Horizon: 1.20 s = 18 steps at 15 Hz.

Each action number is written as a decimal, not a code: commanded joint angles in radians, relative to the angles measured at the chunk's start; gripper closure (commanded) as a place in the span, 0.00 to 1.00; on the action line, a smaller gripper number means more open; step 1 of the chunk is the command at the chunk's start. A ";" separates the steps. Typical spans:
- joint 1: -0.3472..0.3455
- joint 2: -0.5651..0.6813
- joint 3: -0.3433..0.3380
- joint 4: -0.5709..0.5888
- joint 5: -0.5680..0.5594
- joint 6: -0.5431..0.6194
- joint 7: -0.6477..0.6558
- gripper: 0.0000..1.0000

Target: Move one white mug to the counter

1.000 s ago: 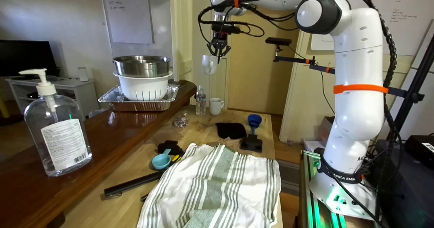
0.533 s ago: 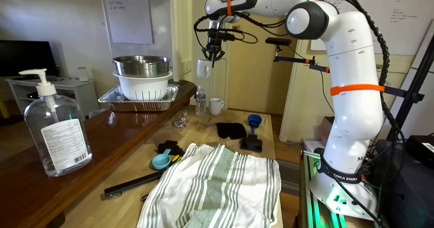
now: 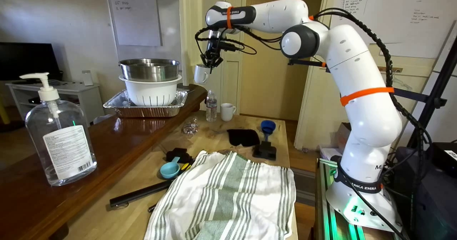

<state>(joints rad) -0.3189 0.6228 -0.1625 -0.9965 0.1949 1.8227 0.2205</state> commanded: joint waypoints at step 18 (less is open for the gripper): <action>-0.056 0.270 0.065 0.271 0.020 0.071 -0.034 0.97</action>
<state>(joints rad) -0.3690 0.8502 -0.1101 -0.7675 0.1990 1.8446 0.1978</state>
